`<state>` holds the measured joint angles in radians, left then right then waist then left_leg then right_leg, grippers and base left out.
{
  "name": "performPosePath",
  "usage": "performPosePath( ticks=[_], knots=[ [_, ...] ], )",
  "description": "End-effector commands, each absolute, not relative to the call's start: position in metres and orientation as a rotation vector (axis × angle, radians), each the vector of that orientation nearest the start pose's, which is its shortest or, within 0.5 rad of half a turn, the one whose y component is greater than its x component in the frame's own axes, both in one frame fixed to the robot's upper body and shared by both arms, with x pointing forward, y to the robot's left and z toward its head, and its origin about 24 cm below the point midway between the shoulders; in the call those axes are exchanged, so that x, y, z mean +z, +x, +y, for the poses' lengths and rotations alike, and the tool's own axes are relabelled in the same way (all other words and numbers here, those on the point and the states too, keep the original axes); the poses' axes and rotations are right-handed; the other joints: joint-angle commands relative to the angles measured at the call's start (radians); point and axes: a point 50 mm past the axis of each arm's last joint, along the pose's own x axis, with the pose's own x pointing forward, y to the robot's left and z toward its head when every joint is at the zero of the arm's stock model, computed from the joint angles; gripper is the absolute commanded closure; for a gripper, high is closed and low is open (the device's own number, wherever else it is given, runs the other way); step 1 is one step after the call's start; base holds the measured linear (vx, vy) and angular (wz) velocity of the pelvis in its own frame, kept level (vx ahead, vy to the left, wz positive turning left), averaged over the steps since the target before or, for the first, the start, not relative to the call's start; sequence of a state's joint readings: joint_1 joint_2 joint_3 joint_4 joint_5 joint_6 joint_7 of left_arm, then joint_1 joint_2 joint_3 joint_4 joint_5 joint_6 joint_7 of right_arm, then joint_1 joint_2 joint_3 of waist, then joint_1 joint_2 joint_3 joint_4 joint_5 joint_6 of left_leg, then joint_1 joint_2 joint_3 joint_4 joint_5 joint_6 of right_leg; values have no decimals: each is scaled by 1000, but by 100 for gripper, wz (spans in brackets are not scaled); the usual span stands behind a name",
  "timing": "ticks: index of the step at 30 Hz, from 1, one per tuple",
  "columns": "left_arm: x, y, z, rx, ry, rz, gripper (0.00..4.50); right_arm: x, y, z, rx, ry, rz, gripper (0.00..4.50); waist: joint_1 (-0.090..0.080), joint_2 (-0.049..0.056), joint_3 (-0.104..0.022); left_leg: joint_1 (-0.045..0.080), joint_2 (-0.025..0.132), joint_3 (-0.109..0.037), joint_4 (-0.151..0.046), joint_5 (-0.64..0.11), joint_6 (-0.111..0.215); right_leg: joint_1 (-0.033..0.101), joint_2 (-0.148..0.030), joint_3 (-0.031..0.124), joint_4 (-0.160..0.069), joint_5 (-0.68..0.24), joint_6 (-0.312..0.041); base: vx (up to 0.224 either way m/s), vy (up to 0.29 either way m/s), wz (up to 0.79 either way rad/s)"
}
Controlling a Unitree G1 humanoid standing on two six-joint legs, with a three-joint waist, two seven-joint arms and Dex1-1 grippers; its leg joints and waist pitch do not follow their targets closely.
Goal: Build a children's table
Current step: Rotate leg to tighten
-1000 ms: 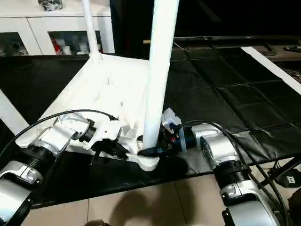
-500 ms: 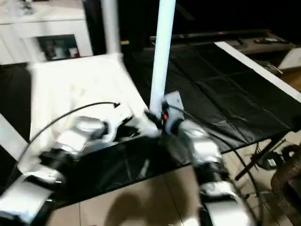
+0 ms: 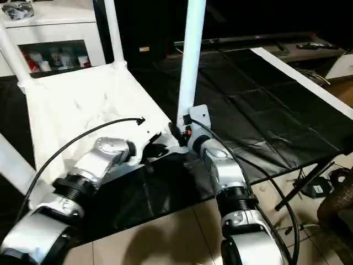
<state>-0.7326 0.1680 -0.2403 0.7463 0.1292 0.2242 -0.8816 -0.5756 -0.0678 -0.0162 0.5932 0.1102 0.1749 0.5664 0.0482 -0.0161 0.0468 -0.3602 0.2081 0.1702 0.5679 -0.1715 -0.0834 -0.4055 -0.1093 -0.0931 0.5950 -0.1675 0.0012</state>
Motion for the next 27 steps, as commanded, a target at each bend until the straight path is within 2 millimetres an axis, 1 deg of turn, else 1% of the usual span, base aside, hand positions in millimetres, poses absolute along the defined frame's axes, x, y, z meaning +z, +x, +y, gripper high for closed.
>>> performPosePath(
  ticks=[1, 3, 4, 5, 6, 7, 8, 9, 10, 11, 12, 13, 14, 15, 16, 17, 18, 20, 21, 23, 24, 26, 27],
  knots=[
    [65, 347, 79, -1120, 417, 394, 450, 54, 333, -81, 836, 79, 227, 92, 14, -6, -61, -4, 15, 0, -67, -261, 43, 52, -39, 43, -84, -342, -153, 0, 0, 0],
    [65, 347, 83, -1128, 426, 401, 450, 55, 332, -85, 854, 73, 220, 85, 17, -5, -63, -2, 17, 5, -64, -222, 48, 51, -36, 44, -72, -242, -195, 0, 0, 0],
    [65, 347, 88, -1140, 442, 406, 450, 57, 331, -90, 878, 66, 212, 64, 18, -2, -64, -2, 16, 4, -63, -216, 47, 52, -37, 44, -70, -231, -202, 0, 0, 0],
    [65, 347, 96, -1176, 471, 421, 450, 60, 326, -100, 944, 49, 202, 54, 23, 5, -65, 2, 17, 4, -62, -210, 50, 53, -36, 43, -69, -211, -210, 0, 0, 0],
    [65, 347, 96, -1176, 471, 421, 450, 60, 326, -100, 944, 49, 202, 49, 27, 2, -70, 7, 17, 8, -56, -187, 61, 53, -34, 46, -62, -139, -230, 0, 0, 0],
    [65, 346, 101, -1199, 494, 434, 450, 61, 323, -107, 986, 37, 204, 44, 26, 3, -70, 4, 18, 7, -56, -173, 68, 54, -32, 46, -55, -99, -244, 0, 0, 0],
    [65, 346, 106, -1221, 509, 446, 450, 62, 320, -114, 1022, 22, 207, 34, 28, 6, -72, 0, 17, 6, -54, -145, 79, 58, -33, 44, -48, -45, -259, 0, 0, 0],
    [65, 346, 106, -1221, 509, 446, 450, 62, 320, -114, 1022, 22, 207, 22, 30, 2, -73, 0, 16, 7, -52, -133, 89, 59, -32, 43, -47, -19, -269, 0, 0, 0],
    [65, 345, 111, -1245, 527, 457, 450, 63, 316, -123, 1067, -3, 217, 22, 33, 1, -72, 0, 15, 7, -51, -134, 93, 61, -32, 42, -47, -22, -272, 0, 0, 0],
    [66, 345, 114, -1262, 539, 463, 450, 63, 313, -129, 1098, -20, 225, 5, 39, 0, -71, 0, 16, 9, -51, -145, 96, 61, -33, 43, -48, -34, -274, 0, 0, 0],
    [66, 343, 118, -1294, 554, 468, 450, 64, 309, -139, 1142, -51, 243, 2, 47, 3, -68, 0, 18, 10, -52, -162, 94, 61, -34, 43, -51, -61, -269, 0, 0, 0],
    [66, 343, 118, -1294, 554, 468, 450, 64, 309, -139, 1142, -51, 243, 2, 50, 2, -69, 1, 19, 10, -52, -171, 89, 61, -35, 43, -52, -73, -266, 0, 0, 0],
    [66, 342, 121, -1331, 571, 473, 450, 65, 306, -150, 1172, -83, 265, 2, 52, 2, -67, 1, 21, 10, -54, -189, 80, 59, -36, 43, -54, -104, -263, 0, 0, 0],
    [67, 341, 122, -1347, 578, 474, 450, 66, 305, -154, 1182, -96, 275, 2, 56, -1, -66, 1, 20, 10, -54, -205, 70, 61, -37, 42, -57, -138, -253, 0, 0, 0],
    [67, 339, 123, -1385, 588, 472, 450, 68, 305, -161, 1192, -109, 283, 2, 58, -1, -66, 1, 21, 10, -55, -207, 65, 60, -38, 43, -58, -152, -248, 0, 0, 0],
    [67, 336, 124, -1426, 604, 474, 450, 71, 305, -169, 1201, -119, 290, 2, 60, 1, -66, 1, 22, 9, -55, -212, 60, 59, -39, 43, -59, -172, -243, 0, 0, 0],
    [66, 335, 124, -1451, 613, 475, 450, 72, 305, -172, 1209, -124, 294, 2, 63, 0, -65, 2, 22, 9, -55, -213, 57, 59, -38, 43, -60, -177, -241, 0, 0, 0],
    [65, 331, 125, -1499, 635, 481, 450, 76, 302, -180, 1245, -129, 310, 2, 67, -3, -67, 1, 22, 10, -54, -201, 59, 59, -38, 43, -57, -167, -242, 0, 0, 0],
    [65, 330, 125, -1519, 641, 484, 450, 77, 301, -182, 1261, -130, 318, 2, 69, -3, -68, 0, 22, 10, -52, -189, 65, 60, -37, 43, -54, -145, -248, 0, 0, 0],
    [63, 323, 126, -1599, 675, 498, 450, 83, 297, -187, 1321, -126, 327, 2, 74, -3, -70, 1, 23, 10, -49, -172, 77, 59, -37, 43, -49, -114, -258, 0, 0, 0],
    [62, 322, 126, -1617, 685, 500, 450, 84, 298, -187, 1326, -125, 321, 2, 77, -3, -71, 1, 24, 10, -49, -162, 83, 59, -37, 42, -48, -99, -263, 0, 0, 0],
    [62, 321, 126, -1636, 697, 501, 450, 85, 299, -187, 1333, -111, 320, 2, 81, -1, -71, 2, 25, 11, -49, -162, 80, 56, -37, 42, -47, -96, -271, 0, 0, 0],
    [62, 320, 127, -1647, 703, 502, 450, 85, 300, -186, 1343, -105, 321, 28, 84, 0, -70, 4, 26, 11, -49, -173, 75, 56, -38, 42, -48, -109, -272, 0, 0, 0]
  ],
)
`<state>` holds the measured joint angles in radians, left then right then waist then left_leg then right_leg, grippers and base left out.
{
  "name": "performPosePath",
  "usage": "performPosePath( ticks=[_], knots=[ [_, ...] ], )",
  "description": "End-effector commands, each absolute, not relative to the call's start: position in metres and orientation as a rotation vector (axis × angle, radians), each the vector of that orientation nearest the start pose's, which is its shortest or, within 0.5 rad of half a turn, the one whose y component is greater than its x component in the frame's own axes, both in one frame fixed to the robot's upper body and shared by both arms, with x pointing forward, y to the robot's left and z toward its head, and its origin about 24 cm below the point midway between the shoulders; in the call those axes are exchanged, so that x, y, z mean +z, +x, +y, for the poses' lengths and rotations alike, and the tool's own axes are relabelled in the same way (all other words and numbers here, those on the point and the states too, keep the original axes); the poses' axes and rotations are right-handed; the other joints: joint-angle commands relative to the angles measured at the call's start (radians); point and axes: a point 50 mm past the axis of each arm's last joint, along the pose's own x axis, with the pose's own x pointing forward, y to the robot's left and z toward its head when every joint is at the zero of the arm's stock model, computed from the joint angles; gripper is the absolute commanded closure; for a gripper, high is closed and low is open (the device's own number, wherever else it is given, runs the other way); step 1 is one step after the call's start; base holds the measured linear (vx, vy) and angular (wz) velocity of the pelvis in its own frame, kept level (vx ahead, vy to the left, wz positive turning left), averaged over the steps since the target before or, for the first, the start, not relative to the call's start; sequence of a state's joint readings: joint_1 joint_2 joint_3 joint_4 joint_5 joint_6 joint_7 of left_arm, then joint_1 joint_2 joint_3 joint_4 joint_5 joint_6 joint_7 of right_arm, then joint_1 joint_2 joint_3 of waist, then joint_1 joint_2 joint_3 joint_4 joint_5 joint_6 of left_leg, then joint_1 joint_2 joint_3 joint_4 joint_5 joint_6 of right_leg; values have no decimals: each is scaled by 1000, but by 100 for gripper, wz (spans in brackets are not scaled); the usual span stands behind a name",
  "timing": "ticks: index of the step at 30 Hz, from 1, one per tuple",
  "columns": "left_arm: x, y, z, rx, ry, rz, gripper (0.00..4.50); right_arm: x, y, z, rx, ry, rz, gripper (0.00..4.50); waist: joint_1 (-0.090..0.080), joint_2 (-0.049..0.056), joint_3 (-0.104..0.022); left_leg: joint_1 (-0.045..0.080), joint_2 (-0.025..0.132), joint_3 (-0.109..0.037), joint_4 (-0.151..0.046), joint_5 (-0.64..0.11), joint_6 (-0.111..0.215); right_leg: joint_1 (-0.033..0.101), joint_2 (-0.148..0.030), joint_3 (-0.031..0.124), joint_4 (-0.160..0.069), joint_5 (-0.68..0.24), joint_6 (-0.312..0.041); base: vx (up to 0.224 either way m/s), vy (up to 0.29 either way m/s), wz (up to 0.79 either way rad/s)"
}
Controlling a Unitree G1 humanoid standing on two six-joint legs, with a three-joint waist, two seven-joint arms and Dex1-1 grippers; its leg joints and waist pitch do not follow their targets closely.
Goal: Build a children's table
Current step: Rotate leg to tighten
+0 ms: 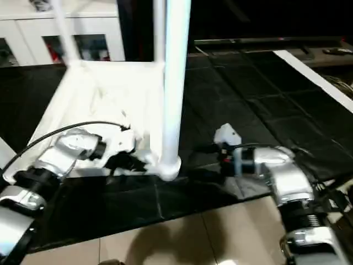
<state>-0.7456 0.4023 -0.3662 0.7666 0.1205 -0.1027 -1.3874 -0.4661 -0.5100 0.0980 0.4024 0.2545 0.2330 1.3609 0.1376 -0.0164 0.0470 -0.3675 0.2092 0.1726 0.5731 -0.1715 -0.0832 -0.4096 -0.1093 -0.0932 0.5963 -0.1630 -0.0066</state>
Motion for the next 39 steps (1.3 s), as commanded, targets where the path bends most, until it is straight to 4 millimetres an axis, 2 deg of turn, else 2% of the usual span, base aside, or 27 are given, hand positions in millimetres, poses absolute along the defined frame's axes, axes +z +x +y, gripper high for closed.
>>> performPosePath(
  ticks=[1, 3, 4, 5, 8, 16, 27, 35, 36, 39],
  knots=[
    [62, 319, 126, -1658, 710, 503, 450, 85, 300, -183, 1364, -100, 323, 28, -3, 0, -70, 12, 25, 9, -54, -178, 72, 59, -39, 42, -50, -122, -264, 0, 0, 0],
    [61, 317, 124, -1676, 718, 497, 450, 83, 301, -175, 1400, -100, 323, 40, 2, 0, -69, 14, 25, 9, -56, -199, 57, 57, -39, 42, -52, -151, -258, 0, 0, 0],
    [61, 317, 122, -1684, 719, 493, 450, 82, 301, -171, 1417, -93, 326, 40, 3, 7, -69, 15, 26, 8, -57, -205, 51, 56, -40, 43, -52, -157, -256, 0, 0, 0],
    [61, 317, 121, -1689, 720, 490, 450, 81, 302, -168, 1427, -87, 328, 70, 2, 5, -69, 14, 26, 7, -59, -217, 44, 57, -40, 42, -52, -163, -255, 0, 0, 0],
    [61, 315, 116, -1708, 722, 478, 450, 76, 304, -157, 1460, -90, 335, 82, 2, 6, -70, 15, 27, 6, -60, -225, 29, 56, -40, 43, -50, -159, -257, 0, 0, 0],
    [61, 313, 113, -1720, 727, 471, 450, 72, 312, -141, 1498, -69, 366, 152, 3, 4, -71, 12, 25, 7, -58, -215, 26, 59, -40, 43, -46, -142, -256, 0, 0, 0],
    [61, 315, 116, -1692, 726, 477, 450, 70, 313, -137, 1557, -43, 380, 235, 4, -1, -71, 11, 25, 7, -58, -206, 31, 58, -41, 43, -47, -162, -248, 0, 0, 0],
    [60, 316, 117, -1668, 705, 480, 450, 68, 312, -135, 1569, -24, 377, 245, 4, 3, -72, 11, 25, 6, -57, -205, 31, 59, -40, 43, -46, -150, -250, 0, 0, 0],
    [59, 317, 117, -1653, 695, 483, 450, 67, 311, -135, 1570, -14, 374, 245, 4, 9, -72, 12, 25, 6, -57, -209, 29, 58, -40, 42, -45, -149, -252, 0, 0, 0],
    [59, 319, 115, -1617, 662, 483, 450, 65, 308, -132, 1557, 14, 356, 245, 4, 7, -72, 13, 24, 6, -58, -220, 26, 59, -39, 42, -47, -152, -253, 0, 0, 0]
  ],
)
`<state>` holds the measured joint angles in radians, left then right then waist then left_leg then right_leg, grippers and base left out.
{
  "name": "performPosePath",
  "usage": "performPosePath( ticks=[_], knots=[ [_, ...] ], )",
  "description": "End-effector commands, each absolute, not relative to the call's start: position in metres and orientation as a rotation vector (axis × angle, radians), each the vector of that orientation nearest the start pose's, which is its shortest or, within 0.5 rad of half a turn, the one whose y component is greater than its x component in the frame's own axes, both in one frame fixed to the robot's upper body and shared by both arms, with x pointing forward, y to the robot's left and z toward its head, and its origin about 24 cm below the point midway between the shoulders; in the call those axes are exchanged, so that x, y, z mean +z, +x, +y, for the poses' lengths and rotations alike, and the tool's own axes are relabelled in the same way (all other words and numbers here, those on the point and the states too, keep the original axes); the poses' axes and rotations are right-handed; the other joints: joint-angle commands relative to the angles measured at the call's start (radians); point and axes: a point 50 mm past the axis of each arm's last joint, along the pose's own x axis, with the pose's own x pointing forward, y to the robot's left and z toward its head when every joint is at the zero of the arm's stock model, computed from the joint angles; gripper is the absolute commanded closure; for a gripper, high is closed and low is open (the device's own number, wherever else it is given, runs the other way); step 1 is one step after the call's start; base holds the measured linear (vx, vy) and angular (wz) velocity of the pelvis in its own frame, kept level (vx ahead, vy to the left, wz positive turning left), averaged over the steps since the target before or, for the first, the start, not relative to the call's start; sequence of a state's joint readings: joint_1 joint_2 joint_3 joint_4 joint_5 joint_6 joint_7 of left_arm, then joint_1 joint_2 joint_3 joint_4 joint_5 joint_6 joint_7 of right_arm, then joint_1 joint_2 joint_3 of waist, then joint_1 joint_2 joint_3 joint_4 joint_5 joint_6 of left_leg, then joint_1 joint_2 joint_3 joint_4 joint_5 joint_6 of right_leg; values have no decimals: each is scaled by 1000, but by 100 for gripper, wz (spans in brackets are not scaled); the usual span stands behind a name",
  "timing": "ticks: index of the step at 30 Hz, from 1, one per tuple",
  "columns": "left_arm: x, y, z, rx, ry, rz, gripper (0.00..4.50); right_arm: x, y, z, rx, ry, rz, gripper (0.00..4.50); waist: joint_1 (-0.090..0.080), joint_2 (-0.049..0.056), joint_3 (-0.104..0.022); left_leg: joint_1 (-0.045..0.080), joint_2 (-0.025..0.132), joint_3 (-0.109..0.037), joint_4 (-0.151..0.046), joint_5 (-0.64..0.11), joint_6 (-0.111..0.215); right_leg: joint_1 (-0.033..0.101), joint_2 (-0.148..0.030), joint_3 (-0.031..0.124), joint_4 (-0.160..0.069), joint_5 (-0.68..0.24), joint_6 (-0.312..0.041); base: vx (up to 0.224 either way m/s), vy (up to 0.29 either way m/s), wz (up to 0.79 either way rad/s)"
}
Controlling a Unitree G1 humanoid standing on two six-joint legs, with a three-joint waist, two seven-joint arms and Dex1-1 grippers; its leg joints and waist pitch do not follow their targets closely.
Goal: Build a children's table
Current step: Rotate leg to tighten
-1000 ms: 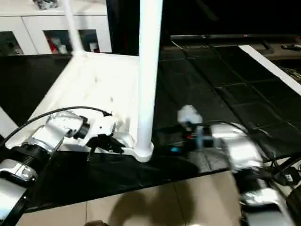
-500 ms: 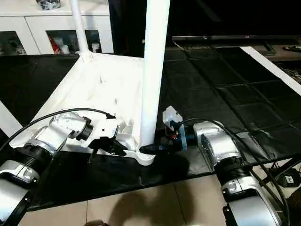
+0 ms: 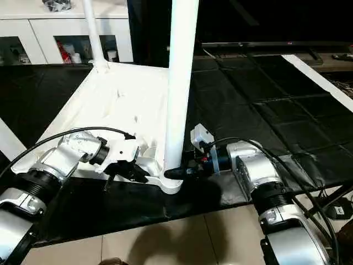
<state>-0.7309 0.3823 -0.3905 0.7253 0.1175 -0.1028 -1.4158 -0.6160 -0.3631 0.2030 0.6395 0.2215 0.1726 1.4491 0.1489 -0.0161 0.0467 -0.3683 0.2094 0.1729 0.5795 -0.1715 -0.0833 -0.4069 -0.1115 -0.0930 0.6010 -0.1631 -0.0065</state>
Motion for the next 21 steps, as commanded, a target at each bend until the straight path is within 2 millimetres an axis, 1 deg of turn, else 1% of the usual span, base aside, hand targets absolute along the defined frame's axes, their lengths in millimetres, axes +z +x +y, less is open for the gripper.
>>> performPosePath(
  ticks=[1, 2, 3, 4, 5, 6, 7, 8, 9, 10, 11, 12, 13, 14, 15, 16, 17, 18, 19, 20, 21],
  knots=[
    [60, 323, 108, -1543, 603, 461, 450, 61, 305, -127, 1468, 55, 311, 245, -7, 8, -71, 14, 25, 6, -65, -222, 26, 55, -37, 42, -52, -154, -253, 0, 0, 0],
    [61, 325, 103, -1505, 573, 449, 450, 58, 305, -124, 1407, 80, 303, 245, -2, 10, -66, 21, 28, 7, -68, -237, 21, 49, -37, 45, -57, -162, -251, 0, 0, 0],
    [61, 325, 103, -1505, 573, 449, 450, 58, 305, -124, 1407, 80, 303, 245, -4, 6, -63, 17, 25, 4, -72, -266, 12, 54, -39, 44, -61, -214, -238, 0, 0, 0],
    [63, 327, 98, -1470, 539, 435, 450, 54, 304, -121, 1350, 94, 301, 245, -7, 4, -64, 16, 24, 3, -74, -272, 5, 57, -39, 44, -63, -244, -225, 0, 0, 0],
    [65, 328, 92, -1428, 495, 420, 450, 50, 302, -117, 1283, 106, 304, 247, -11, 6, -61, 17, 22, 1, -76, -295, -6, 54, -41, 44, -71, -308, -202, 0, 0, 0],
    [66, 329, 88, -1407, 475, 411, 450, 48, 300, -115, 1251, 116, 306, 248, -15, 6, -60, 17, 20, -3, -78, -315, -14, 54, -44, 43, -77, -371, -178, 0, 0, 0],
    [67, 331, 83, -1364, 447, 399, 450, 44, 297, -109, 1211, 135, 308, 248, -19, 8, -58, 15, 19, -4, -80, -321, -18, 55, -42, 43, -81, -394, -164, 0, 0, 0],
    [69, 332, 78, -1321, 415, 389, 450, 40, 294, -104, 1163, 155, 317, 249, -23, 3, -56, 14, 17, -5, -83, -325, -24, 54, -42, 42, -88, -427, -141, 0, 0, 0],
    [70, 332, 72, -1292, 386, 385, 450, 37, 293, -100, 1115, 172, 329, 249, -31, 4, -55, 18, 15, -6, -82, -348, -25, 49, -42, 41, -95, -471, -127, 0, 0, 0],
    [70, 331, 69, -1274, 367, 385, 450, 35, 292, -97, 1085, 182, 338, 250, -37, 4, -54, 17, 14, -7, -83, -348, -27, 50, -41, 40, -95, -482, -121, 0, 0, 0],
    [71, 329, 59, -1222, 317, 386, 450, 29, 293, -87, 981, 205, 360, 250, -44, 10, -54, 15, 11, -10, -83, -356, -26, 52, -42, 37, -99, -515, -108, 0, 0, 0],
    [71, 329, 59, -1222, 317, 386, 450, 29, 293, -87, 981, 205, 360, 250, -56, 7, -52, 12, 10, -11, -84, -363, -26, 49, -39, 34, -104, -534, -98, 0, 0, 0],
    [71, 328, 56, -1204, 303, 389, 450, 28, 294, -83, 937, 221, 375, 251, -59, 7, -54, 15, 7, -11, -82, -368, -24, 48, -38, 31, -108, -555, -88, 0, 0, 0],
    [71, 326, 47, -1176, 281, 388, 450, 26, 300, -74, 832, 254, 398, 251, -68, 9, -54, 13, 8, -13, -84, -364, -22, 48, -38, 32, -108, -552, -85, 0, 0, 0],
    [72, 324, 41, -1171, 265, 387, 450, 27, 307, -69, 755, 283, 415, 251, -76, 15, -53, 6, 6, -16, -87, -360, -25, 52, -37, 26, -110, -557, -79, 0, 0, 0],
    [72, 324, 38, -1170, 258, 386, 450, 28, 309, -68, 727, 293, 422, 251, -81, 14, -54, 5, 5, -16, -87, -363, -29, 51, -36, 25, -112, -563, -75, 0, 0, 0],
    [72, 322, 34, -1175, 257, 384, 450, 32, 314, -63, 681, 318, 414, 251, -92, 14, -55, 4, 3, -20, -86, -373, -33, 53, -35, 20, -114, -573, -64, 0, 0, 0],
    [71, 322, 34, -1179, 264, 382, 450, 35, 316, -61, 683, 331, 395, 251, -97, 17, -55, 7, 2, -21, -86, -384, -27, 49, -34, 19, -120, -565, -62, 0, 0, 0],
    [71, 323, 34, -1179, 275, 379, 450, 36, 316, -61, 682, 340, 388, 216, -100, 18, -56, 8, 2, -22, -86, -391, -22, 48, -34, 20, -121, -553, -66, 0, 0, 0],
    [71, 323, 36, -1180, 285, 376, 450, 37, 316, -61, 681, 343, 385, 181, -104, 20, -57, 8, 5, -23, -88, -391, -16, 49, -31, 22, -119, -509, -79, 0, 0, 0],
    [72, 324, 39, -1178, 310, 370, 450, 37, 316, -63, 674, 342, 384, 181, -105, 19, -60, 10, 7, -21, -89, -375, -9, 50, -30, 26, -114, -446, -102, 0, 0, 0]
  ],
)
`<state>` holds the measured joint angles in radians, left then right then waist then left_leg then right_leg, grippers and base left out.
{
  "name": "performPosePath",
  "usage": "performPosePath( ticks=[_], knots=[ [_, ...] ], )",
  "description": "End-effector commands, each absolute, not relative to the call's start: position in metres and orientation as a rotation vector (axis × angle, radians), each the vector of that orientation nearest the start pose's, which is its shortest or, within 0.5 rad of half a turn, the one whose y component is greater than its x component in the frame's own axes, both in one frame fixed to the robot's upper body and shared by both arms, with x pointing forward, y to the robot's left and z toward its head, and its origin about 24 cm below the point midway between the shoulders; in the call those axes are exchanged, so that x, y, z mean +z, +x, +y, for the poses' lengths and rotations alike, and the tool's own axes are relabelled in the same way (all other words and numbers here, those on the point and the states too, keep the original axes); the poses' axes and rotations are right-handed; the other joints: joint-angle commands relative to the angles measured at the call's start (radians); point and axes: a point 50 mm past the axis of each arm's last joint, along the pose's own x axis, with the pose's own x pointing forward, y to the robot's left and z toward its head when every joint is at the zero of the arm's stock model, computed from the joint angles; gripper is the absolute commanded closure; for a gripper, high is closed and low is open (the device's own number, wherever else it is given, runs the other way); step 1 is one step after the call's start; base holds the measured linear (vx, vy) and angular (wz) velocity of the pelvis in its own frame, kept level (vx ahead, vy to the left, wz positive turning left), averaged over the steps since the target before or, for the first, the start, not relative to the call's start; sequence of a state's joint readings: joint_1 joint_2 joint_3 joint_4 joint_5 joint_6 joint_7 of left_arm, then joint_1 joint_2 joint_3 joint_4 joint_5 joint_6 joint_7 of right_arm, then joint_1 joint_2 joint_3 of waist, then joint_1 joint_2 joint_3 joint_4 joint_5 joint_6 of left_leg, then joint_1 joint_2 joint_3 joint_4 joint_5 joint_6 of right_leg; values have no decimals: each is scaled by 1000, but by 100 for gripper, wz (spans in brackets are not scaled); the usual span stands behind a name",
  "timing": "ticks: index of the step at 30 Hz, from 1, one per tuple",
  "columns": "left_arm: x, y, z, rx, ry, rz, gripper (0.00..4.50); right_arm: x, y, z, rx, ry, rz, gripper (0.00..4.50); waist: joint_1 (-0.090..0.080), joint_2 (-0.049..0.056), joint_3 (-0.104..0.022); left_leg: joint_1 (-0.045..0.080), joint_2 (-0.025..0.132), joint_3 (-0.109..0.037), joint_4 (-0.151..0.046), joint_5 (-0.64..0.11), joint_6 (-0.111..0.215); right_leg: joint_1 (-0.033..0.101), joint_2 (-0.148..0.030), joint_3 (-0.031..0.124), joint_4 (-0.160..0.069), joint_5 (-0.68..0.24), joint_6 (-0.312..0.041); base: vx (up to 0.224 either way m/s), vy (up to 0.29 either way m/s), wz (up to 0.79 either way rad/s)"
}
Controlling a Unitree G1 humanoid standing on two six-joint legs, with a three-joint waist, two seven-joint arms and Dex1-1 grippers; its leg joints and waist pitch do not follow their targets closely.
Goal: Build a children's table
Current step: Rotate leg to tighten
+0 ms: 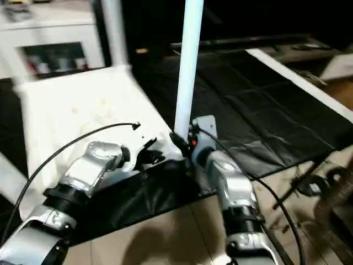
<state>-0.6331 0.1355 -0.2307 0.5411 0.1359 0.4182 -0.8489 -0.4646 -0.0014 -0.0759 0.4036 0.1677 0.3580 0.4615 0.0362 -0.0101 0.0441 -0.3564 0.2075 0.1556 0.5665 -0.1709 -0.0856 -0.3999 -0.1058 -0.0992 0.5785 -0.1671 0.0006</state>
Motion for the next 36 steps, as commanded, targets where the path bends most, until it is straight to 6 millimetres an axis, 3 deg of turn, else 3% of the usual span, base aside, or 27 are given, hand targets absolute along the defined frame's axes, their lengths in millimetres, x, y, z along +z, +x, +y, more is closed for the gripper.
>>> performPosePath(
  ticks=[1, 3, 4, 8, 9, 12, 13, 14, 15, 16, 20, 23, 24, 25, 26, 27, 31, 33, 35, 36],
  knots=[
    [72, 324, 39, -1178, 310, 370, 450, 37, 316, -63, 674, 342, 384, 181, 7, 12, -59, -3, 9, -3, -76, -363, -2, 45, -34, 34, -88, -404, -124, 0, 0, 0],
    [73, 327, 45, -1174, 343, 361, 450, 35, 314, -67, 679, 332, 389, 157, 11, 12, -61, 1, 13, 5, -73, -319, 5, 41, -30, 42, -73, -275, -181, 0, 0, 0],
    [73, 327, 47, -1170, 353, 359, 450, 35, 313, -69, 675, 327, 391, 142, 11, 12, -61, 0, 12, 7, -72, -312, 7, 43, -29, 43, -70, -257, -189, 0, 0, 0],
    [69, 326, 67, -1229, 449, 363, 450, 31, 302, -87, 762, 200, 356, 110, 20, 14, -64, 1, 15, 13, -69, -266, 20, 49, -33, 47, -62, -189, -207, 0, 0, 0],
    [67, 324, 71, -1267, 466, 363, 450, 31, 299, -93, 799, 185, 347, 90, 26, 14, -65, -3, 15, 13, -68, -246, 23, 55, -34, 46, -61, -176, -204, 0, 0, 0],
    [66, 322, 83, -1344, 525, 356, 450, 37, 287, -109, 927, 194, 308, 86, 40, 14, -65, 4, 18, 17, -66, -234, 38, 54, -33, 50, -58, -144, -214, 0, 0, 0],
    [66, 322, 83, -1344, 525, 356, 450, 37, 287, -109, 927, 194, 308, 56, 43, 14, -65, 4, 19, 17, -66, -232, 43, 54, -34, 51, -57, -137, -217, 0, 0, 0],
    [64, 324, 95, -1373, 573, 382, 450, 43, 277, -128, 1011, 187, 283, 56, 53, 17, -64, 4, 18, 17, -65, -224, 48, 57, -32, 50, -58, -130, -217, 0, 0, 0],
    [63, 325, 99, -1376, 589, 390, 450, 44, 274, -133, 1030, 181, 278, 45, 62, 16, -65, 11, 20, 19, -63, -222, 53, 53, -32, 52, -52, -110, -225, 0, 0, 0],
    [63, 327, 104, -1373, 615, 395, 450, 47, 270, -141, 1052, 168, 282, 37, 61, 20, -63, 8, 21, 19, -65, -225, 53, 53, -32, 53, -51, -106, -232, 0, 0, 0],
    [64, 334, 116, -1354, 679, 388, 450, 52, 262, -162, 1083, 135, 288, 3, 70, 21, -60, 4, 20, 17, -67, -274, 36, 57, -38, 51, -61, -209, -207, 0, 0, 0],
    [68, 339, 124, -1323, 676, 354, 450, 60, 262, -176, 985, 119, 255, 3, 70, 9, -58, 3, 17, 17, -67, -281, 25, 55, -40, 52, -70, -291, -179, 0, 0, 0],
    [69, 341, 125, -1308, 668, 351, 450, 60, 264, -178, 954, 119, 252, 3, 68, 11, -58, 3, 18, 16, -69, -275, 19, 53, -41, 52, -70, -310, -172, 0, 0, 0],
    [69, 341, 125, -1308, 668, 351, 450, 60, 264, -178, 954, 119, 252, 3, 67, 11, -58, 3, 18, 15, -69, -274, 16, 53, -41, 51, -71, -318, -171, 0, 0, 0],
    [75, 344, 126, -1267, 621, 307, 423, 63, 260, -180, 934, 128, 233, 1, 65, -1, -57, 4, 17, 17, -69, -275, 18, 51, -39, 51, -73, -328, -167, 0, 0, 0],
    [78, 344, 127, -1266, 600, 280, 406, 65, 257, -179, 931, 140, 221, 0, 71, 6, -57, 7, 18, 18, -68, -275, 20, 48, -41, 52, -73, -337, -165, 0, 0, 0],
    [89, 340, 130, -1271, 508, 215, 367, 70, 248, -174, 905, 145, 160, 0, 68, 6, -59, 0, 22, 15, -70, -259, 20, 51, -42, 53, -66, -296, -177, 0, 0, 0],
    [101, 332, 135, -1239, 362, 118, 363, 70, 240, -165, 860, 201, 157, 0, 63, 6, -55, 1, 26, 15, -75, -264, 12, 50, -41, 54, -59, -278, -194, 0, 0, 0],
    [102, 331, 136, -1233, 344, 107, 345, 69, 238, -164, 857, 211, 164, 0, 59, 9, -55, 5, 21, 17, -73, -287, 15, 45, -35, 53, -65, -309, -186, 0, 0, 0],
    [104, 329, 138, -1206, 311, 83, 324, 69, 238, -162, 827, 199, 157, 0, 57, 5, -57, 4, 23, 17, -73, -274, 10, 46, -35, 55, -62, -294, -182, 0, 0, 0]
  ],
)
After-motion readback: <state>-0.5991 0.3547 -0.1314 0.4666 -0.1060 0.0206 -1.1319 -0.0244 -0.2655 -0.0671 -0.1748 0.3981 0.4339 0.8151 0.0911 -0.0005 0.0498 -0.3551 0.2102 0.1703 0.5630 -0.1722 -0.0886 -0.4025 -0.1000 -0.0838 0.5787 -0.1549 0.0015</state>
